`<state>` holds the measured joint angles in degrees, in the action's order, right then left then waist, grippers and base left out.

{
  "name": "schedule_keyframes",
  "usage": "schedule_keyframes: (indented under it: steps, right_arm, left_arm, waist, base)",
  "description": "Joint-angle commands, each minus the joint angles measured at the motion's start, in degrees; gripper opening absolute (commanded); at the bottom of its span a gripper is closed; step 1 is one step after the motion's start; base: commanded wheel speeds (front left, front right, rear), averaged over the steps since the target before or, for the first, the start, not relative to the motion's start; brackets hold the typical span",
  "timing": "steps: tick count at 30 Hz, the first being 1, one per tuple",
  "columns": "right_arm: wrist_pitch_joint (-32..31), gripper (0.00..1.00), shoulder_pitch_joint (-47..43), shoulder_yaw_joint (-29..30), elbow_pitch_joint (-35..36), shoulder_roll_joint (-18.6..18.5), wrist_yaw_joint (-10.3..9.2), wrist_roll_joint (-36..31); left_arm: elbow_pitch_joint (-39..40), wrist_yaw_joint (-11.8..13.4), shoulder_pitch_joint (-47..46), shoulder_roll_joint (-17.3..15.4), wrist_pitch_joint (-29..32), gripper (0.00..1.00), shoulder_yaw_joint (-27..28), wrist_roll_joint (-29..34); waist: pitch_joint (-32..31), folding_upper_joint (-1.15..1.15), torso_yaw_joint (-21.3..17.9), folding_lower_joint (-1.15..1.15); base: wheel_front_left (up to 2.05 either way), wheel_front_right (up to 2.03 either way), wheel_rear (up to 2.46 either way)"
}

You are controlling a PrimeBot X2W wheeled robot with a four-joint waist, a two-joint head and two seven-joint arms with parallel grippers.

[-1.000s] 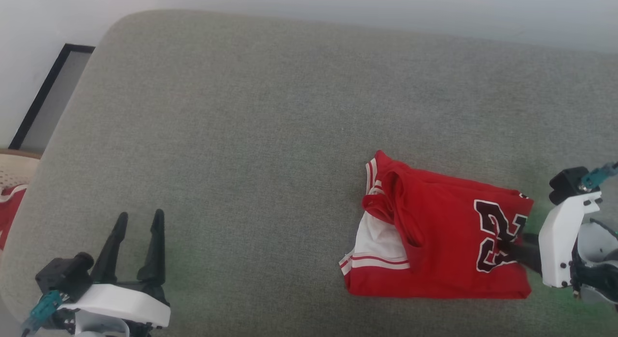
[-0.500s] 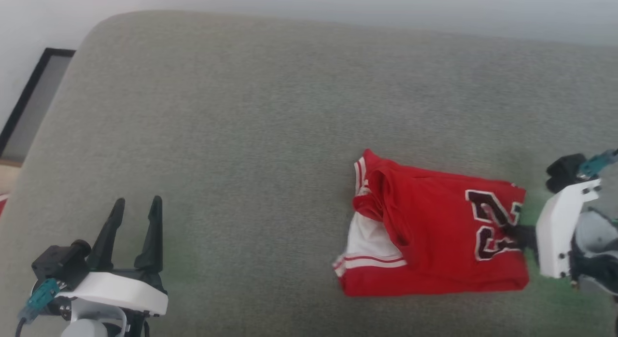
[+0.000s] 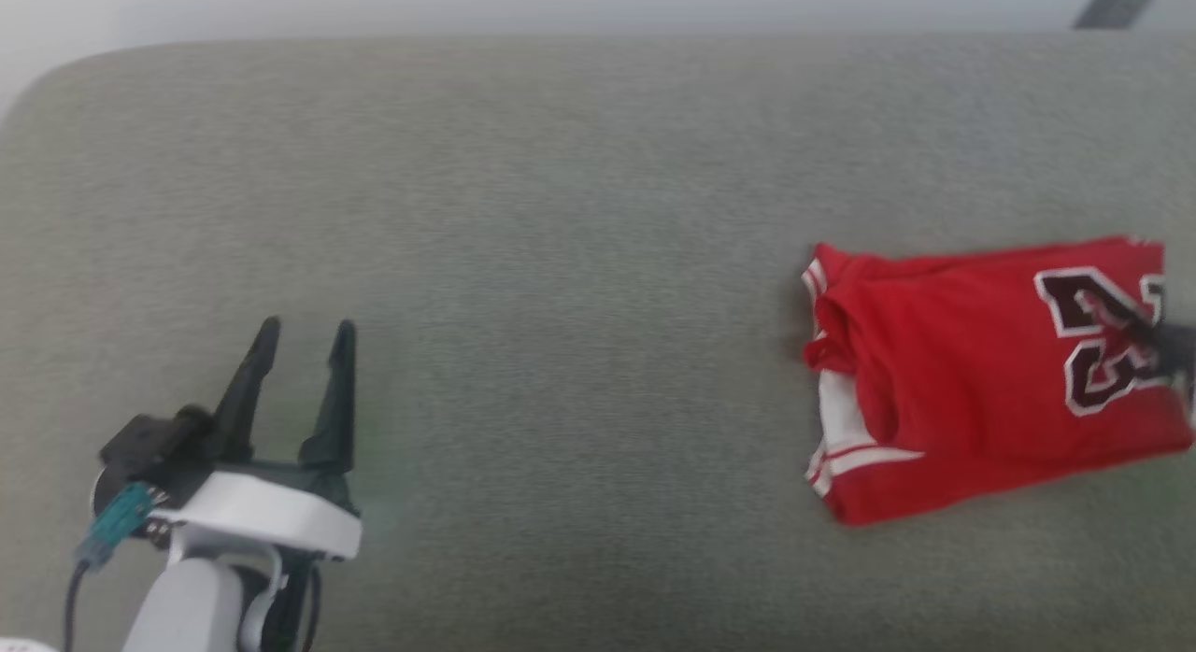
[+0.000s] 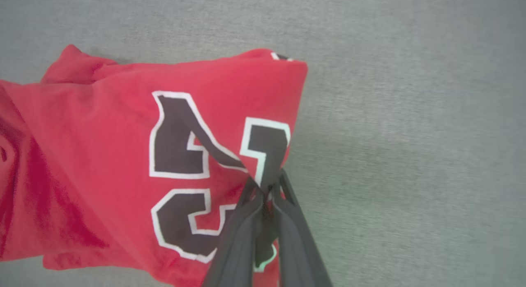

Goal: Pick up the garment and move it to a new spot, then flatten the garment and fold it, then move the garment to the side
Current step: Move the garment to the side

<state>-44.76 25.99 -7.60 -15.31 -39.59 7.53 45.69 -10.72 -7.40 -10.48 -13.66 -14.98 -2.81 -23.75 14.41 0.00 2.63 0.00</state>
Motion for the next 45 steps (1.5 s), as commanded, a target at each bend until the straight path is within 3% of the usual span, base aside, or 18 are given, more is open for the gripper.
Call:
schedule_keyframes:
  steps: [1, 9, 20, 32, 45]
  right_arm:
    - [0.73, 0.0, 1.26, -0.01, -0.32, -0.68, -0.09, -0.53]
    - [7.38, 0.0, 9.16, -2.29, -4.79, -5.0, -0.09, -0.77]
    - [20.43, 0.0, 20.35, -8.79, -14.32, -7.53, -0.09, -3.27]
    - [33.71, 0.0, 29.76, -14.65, -26.54, -9.73, -0.09, -7.92]
    - [41.63, 0.0, 36.26, -18.55, -40.22, -5.02, -0.09, -10.71]
  left_arm:
    - [0.12, -0.09, -1.11, 0.4, -0.25, 1.0, -0.37, 0.75]
    - [0.37, -0.09, -5.89, 1.05, -0.25, 1.0, -4.14, 2.18]
    - [-0.64, -0.1, -13.02, 0.03, -0.25, 1.0, -9.67, 3.2]
    - [-3.01, -0.1, -20.77, -1.48, -0.25, 1.0, -16.54, 2.21]
    - [-3.84, -0.09, -25.93, -2.39, -0.19, 1.0, -21.28, 0.93]
  waist:
    - [1.11, 0.0, -1.93, 0.0]
    - [4.47, 0.0, -7.32, 0.0]
    - [9.76, 0.0, -13.99, 0.0]
    - [15.07, 0.0, -16.61, 0.0]
    - [19.8, 0.0, -15.86, 0.0]
  base:
    - [0.0, 0.0, 0.0]
    - [0.0, 0.0, 0.0]
    - [0.0, 0.0, 0.0]
    - [0.0, 0.0, 0.0]
    - [0.0, 0.0, 0.0]
